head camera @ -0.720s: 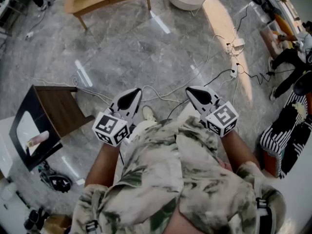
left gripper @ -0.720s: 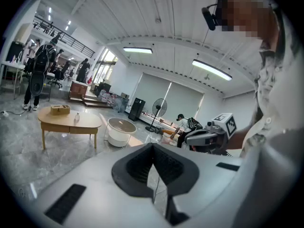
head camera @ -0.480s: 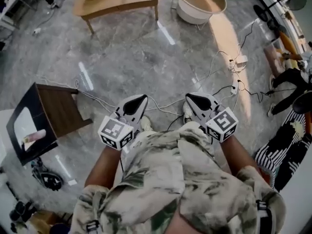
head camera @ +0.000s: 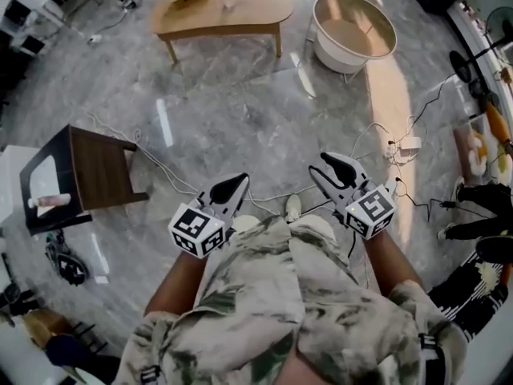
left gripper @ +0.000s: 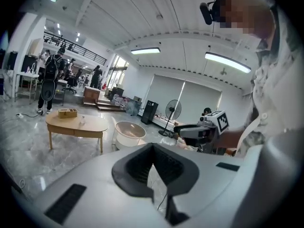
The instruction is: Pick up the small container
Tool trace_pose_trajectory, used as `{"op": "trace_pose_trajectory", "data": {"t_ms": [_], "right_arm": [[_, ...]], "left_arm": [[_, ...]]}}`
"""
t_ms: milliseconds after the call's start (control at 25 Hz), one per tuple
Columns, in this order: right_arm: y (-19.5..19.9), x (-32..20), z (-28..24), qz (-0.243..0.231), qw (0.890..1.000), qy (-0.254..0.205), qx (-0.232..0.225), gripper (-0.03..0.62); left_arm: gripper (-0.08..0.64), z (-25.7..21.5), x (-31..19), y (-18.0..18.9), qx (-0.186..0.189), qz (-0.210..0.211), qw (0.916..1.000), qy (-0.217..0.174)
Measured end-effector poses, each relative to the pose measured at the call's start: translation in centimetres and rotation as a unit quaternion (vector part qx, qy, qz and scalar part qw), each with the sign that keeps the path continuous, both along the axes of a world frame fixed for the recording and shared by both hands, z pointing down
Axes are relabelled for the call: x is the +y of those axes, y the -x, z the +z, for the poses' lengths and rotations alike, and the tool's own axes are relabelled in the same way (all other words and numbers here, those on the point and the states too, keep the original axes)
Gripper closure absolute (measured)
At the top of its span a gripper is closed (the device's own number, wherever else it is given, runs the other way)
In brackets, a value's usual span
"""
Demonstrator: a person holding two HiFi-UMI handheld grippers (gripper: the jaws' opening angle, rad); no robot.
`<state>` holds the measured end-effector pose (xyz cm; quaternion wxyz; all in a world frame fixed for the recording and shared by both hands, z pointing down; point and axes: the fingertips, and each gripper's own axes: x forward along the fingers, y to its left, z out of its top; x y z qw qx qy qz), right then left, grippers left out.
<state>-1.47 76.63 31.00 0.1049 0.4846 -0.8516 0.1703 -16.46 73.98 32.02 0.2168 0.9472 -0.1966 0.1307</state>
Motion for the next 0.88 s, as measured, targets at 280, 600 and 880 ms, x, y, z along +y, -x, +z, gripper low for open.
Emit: {"op": "trace_pose_trajectory", "data": {"t_ms": [280,600,880], "right_arm": [[-9.9,-1.9,0.5,-0.01,1.0,-0.013,0.027,0.388],[-12.8,-5.9,2.3,-0.001,1.0,-0.002,0.008,0.4],[-14.3,-15.8,2.5,-0.003,1.0,0.006,0.026,0.402]], "left_arm": [[0.538,-0.5,0.3,-8.0,-0.013,-0.024,0.9996,-0.001],[0.538,0.3,-3.3,-11.2,-0.013,-0.036,0.9993,0.006],[0.538,1.5,-13.1,-14.9,0.001,-0.008,1.0,0.005]]}}
